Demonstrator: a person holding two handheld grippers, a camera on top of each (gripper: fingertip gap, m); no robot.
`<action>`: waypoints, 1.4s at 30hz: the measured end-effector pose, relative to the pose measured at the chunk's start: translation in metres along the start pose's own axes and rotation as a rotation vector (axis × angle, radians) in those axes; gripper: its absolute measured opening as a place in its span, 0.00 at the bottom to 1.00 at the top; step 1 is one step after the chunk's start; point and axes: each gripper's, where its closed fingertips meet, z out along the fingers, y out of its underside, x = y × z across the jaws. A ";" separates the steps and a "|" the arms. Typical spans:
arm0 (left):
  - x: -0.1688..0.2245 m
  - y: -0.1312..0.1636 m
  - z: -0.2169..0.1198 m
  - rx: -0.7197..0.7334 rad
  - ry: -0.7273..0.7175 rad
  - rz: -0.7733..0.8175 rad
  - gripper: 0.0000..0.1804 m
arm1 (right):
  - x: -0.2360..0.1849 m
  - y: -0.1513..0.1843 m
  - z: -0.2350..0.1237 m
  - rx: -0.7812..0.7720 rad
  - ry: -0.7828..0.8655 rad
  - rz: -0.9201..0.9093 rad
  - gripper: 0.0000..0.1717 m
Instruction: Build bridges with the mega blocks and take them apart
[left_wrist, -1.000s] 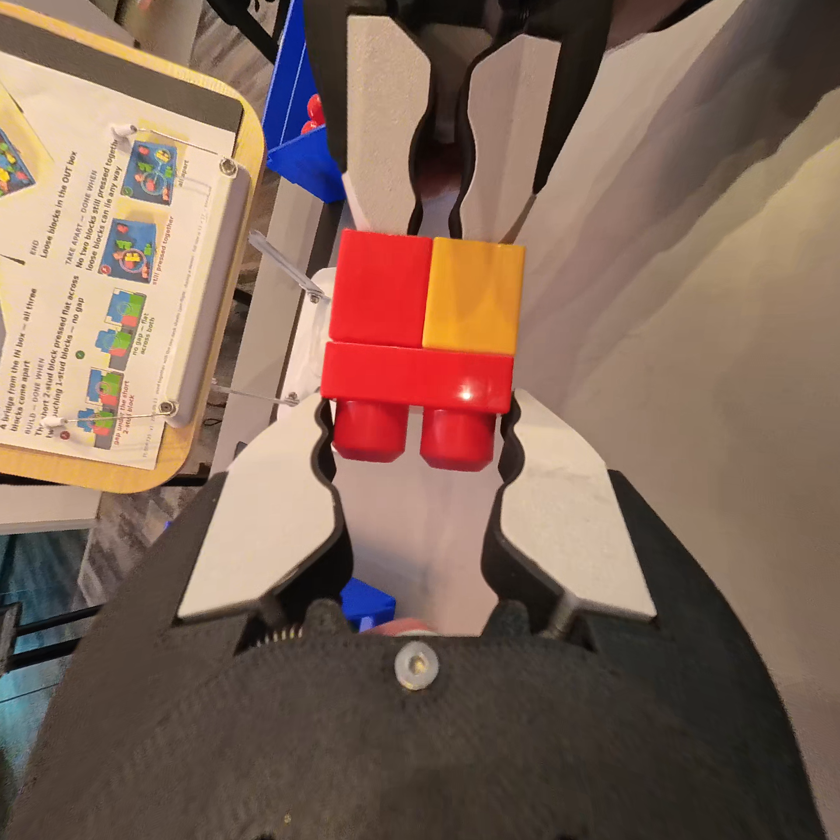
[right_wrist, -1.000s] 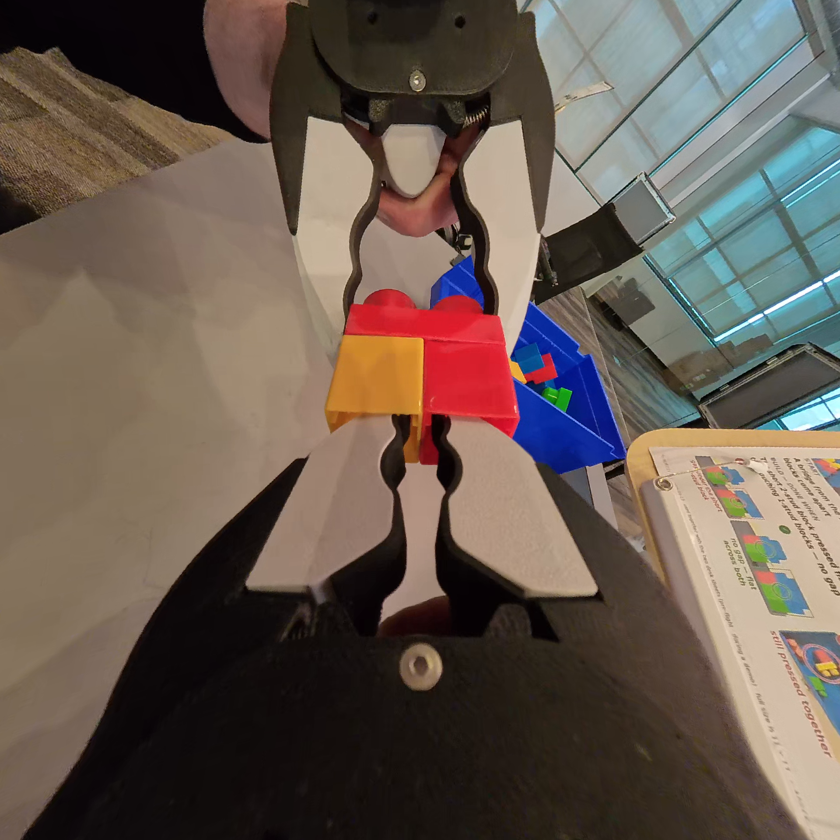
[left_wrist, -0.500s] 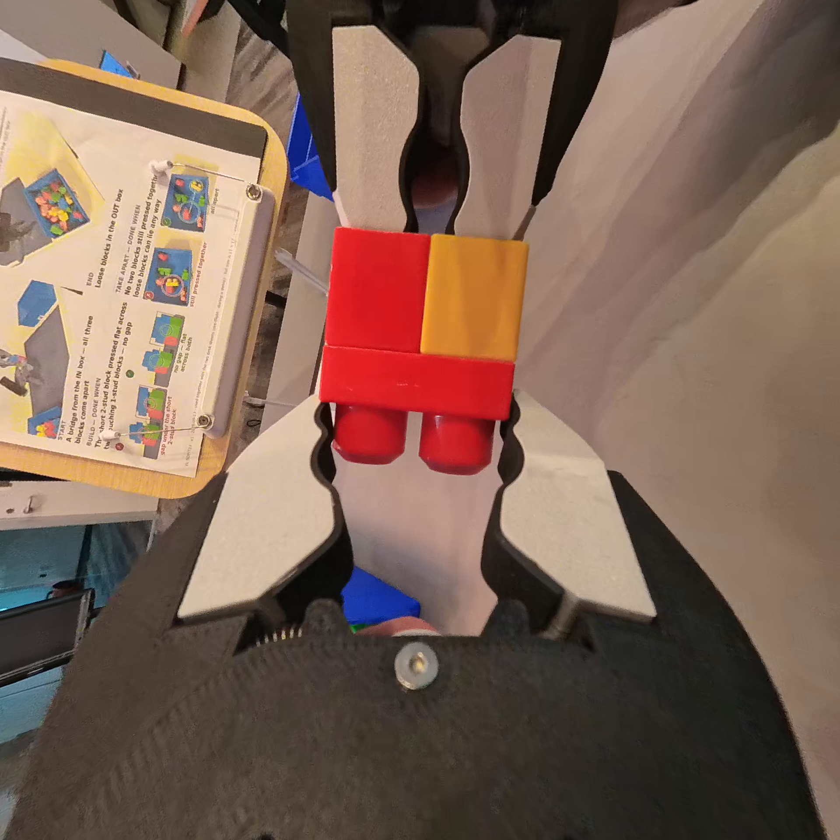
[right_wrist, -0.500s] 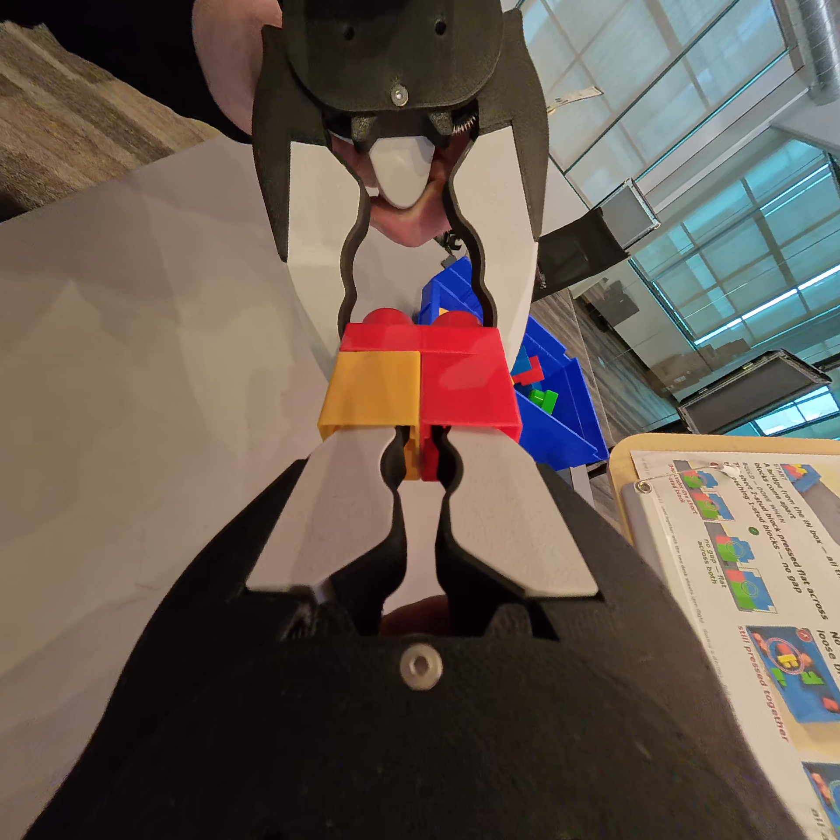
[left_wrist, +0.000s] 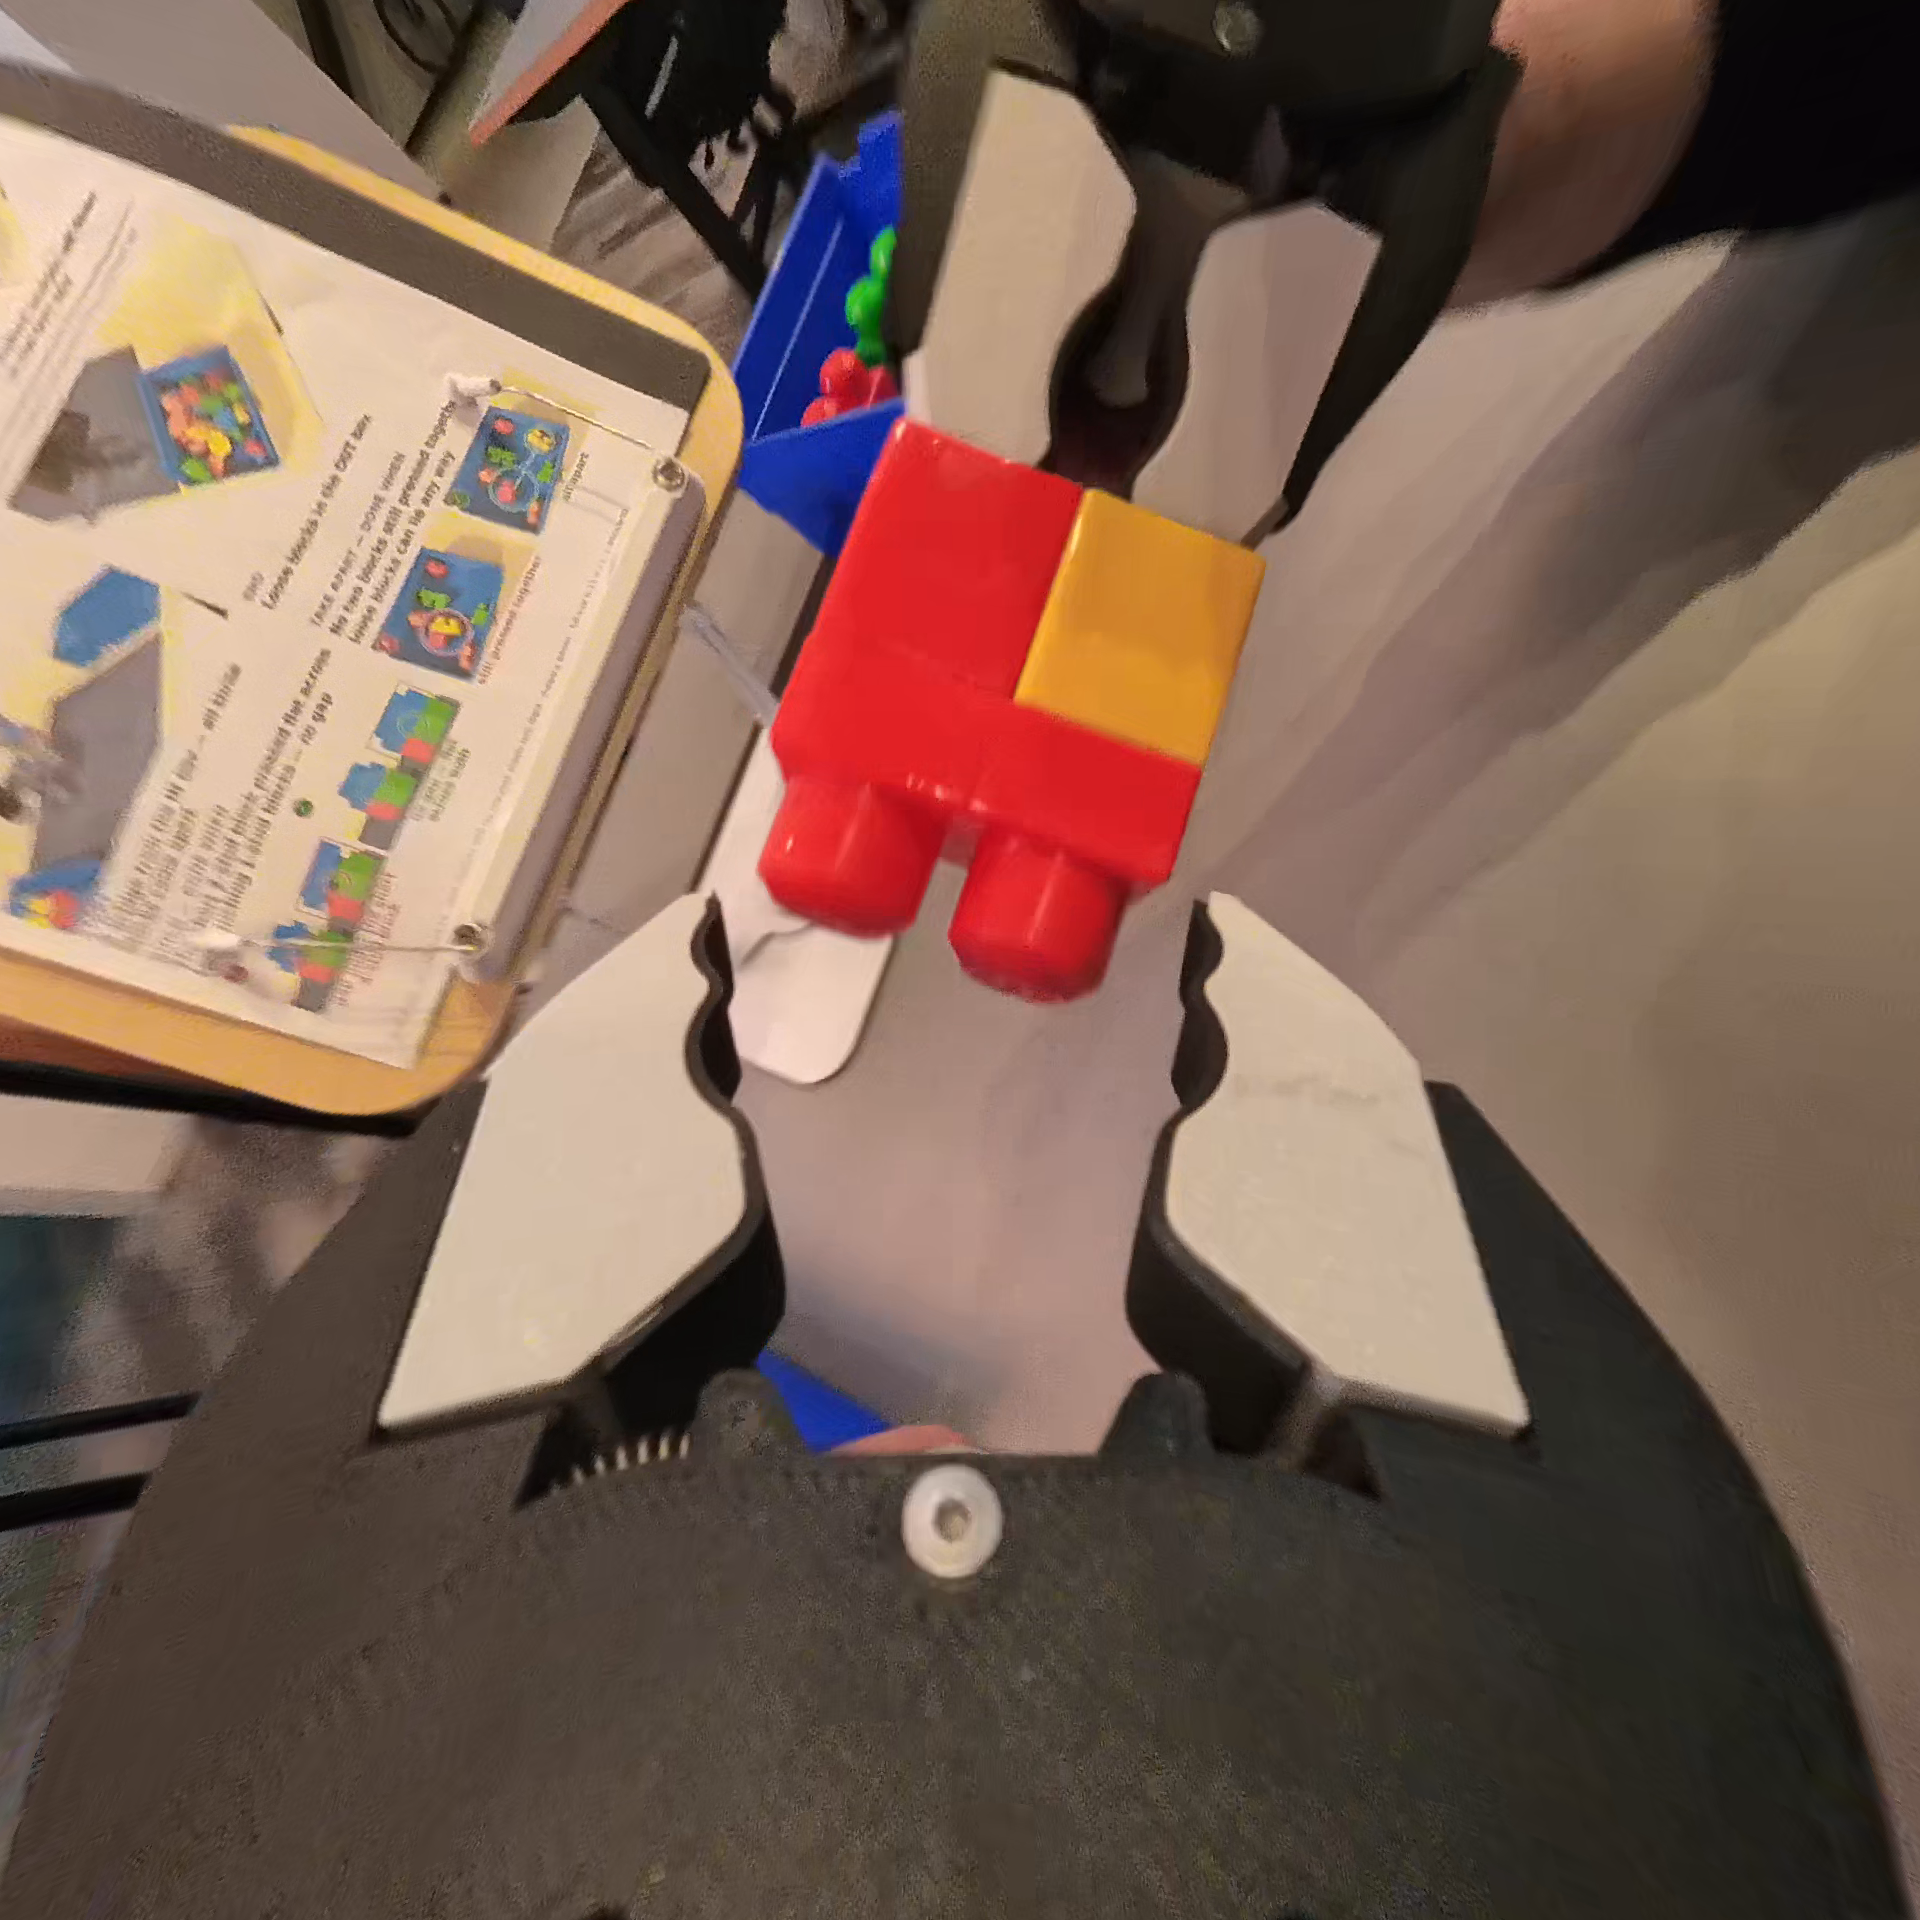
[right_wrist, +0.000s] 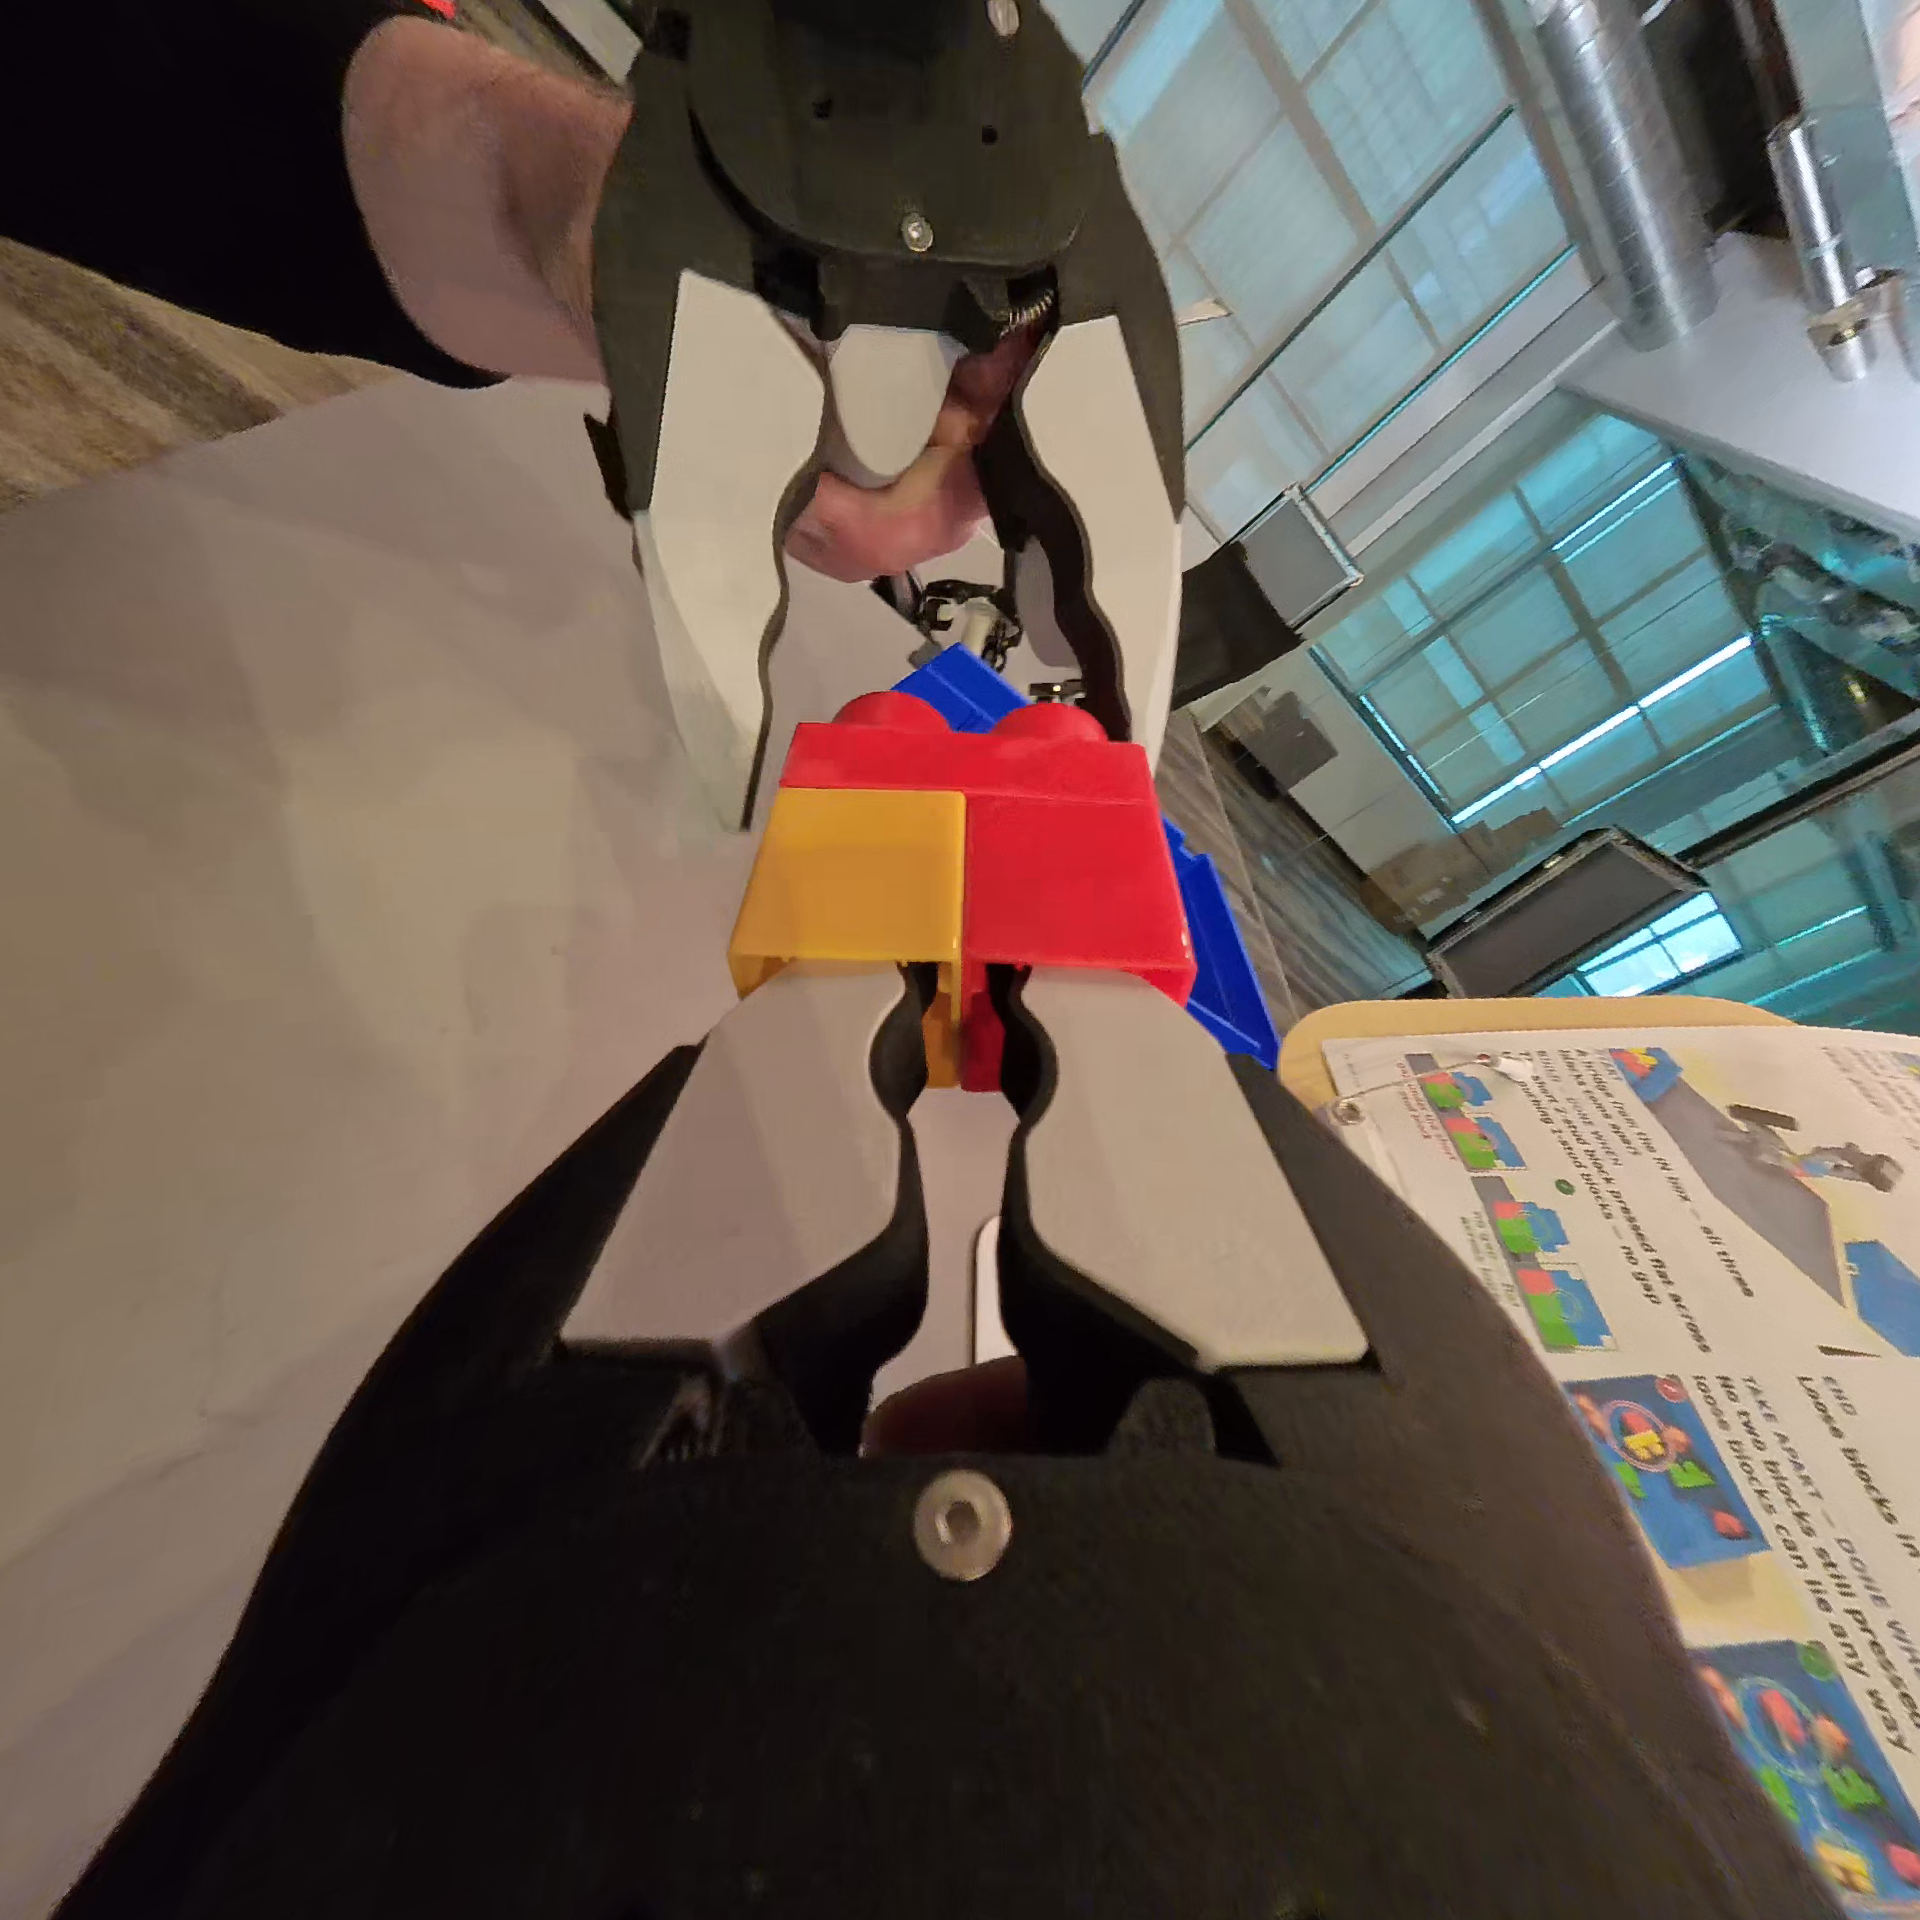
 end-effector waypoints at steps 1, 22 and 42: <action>-0.001 -0.002 -0.006 0.050 0.039 -0.086 0.46 | 0.003 -0.002 -0.003 0.003 0.011 -0.005 0.06; 0.047 -0.019 -0.006 0.602 0.695 -0.848 0.20 | -0.022 -0.012 0.007 -0.057 0.004 -0.308 0.11; 0.009 -0.019 -0.006 0.654 0.344 -0.648 0.20 | 0.002 -0.011 0.006 0.186 -0.248 0.645 0.21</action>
